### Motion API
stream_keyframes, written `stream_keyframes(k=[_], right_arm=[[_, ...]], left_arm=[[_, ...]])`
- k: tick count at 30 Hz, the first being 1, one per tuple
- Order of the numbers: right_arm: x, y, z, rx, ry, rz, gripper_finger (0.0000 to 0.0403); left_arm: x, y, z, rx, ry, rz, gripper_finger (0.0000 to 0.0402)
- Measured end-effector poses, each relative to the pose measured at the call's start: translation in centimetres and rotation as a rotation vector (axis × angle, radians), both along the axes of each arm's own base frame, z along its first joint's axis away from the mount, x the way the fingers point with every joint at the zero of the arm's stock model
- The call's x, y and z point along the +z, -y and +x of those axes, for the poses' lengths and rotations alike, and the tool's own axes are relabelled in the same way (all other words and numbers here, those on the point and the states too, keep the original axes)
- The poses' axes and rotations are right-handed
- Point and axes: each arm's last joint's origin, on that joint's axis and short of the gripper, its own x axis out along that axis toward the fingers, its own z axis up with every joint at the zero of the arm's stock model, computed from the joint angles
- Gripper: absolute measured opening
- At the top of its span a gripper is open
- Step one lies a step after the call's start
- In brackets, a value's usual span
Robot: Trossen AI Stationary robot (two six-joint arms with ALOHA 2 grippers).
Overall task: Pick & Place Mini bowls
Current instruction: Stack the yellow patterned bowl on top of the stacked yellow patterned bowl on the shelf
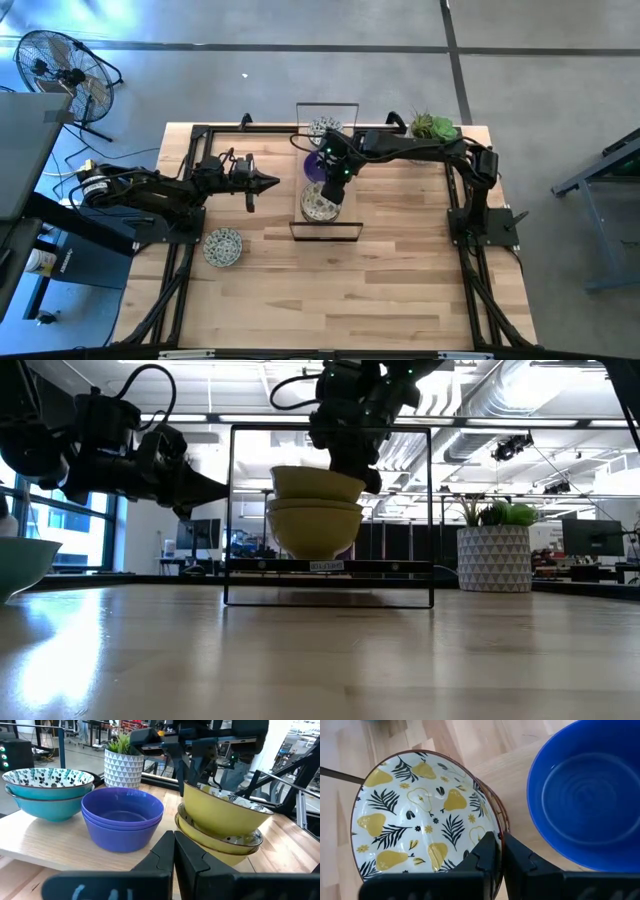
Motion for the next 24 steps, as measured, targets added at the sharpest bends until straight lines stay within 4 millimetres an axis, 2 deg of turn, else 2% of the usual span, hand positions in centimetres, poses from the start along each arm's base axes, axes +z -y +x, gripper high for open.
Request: stream_keyframes(k=[4,10,15,24], right_arm=[[0.0,0.0,0.0,0.002,0.001,-0.001,0.0012],[-1.1,-0.5,0.8,0.020,-0.014,-0.006,0.0012],[-1.1,-0.5,0.8,0.021,-0.008,-0.009,0.0015],[-0.8,-0.5,0.7,0.019,-0.004,-0.007,0.0078]], left_arm=[[0.0,0.0,0.0,0.000,0.000,0.000,0.0000],[0.0,0.0,0.0,0.000,0.000,0.000,0.0000],[0.0,0.0,0.0,0.000,-0.001,-0.001,0.0000],[0.0,0.0,0.0,-0.013,-0.001,-0.001,0.0000]])
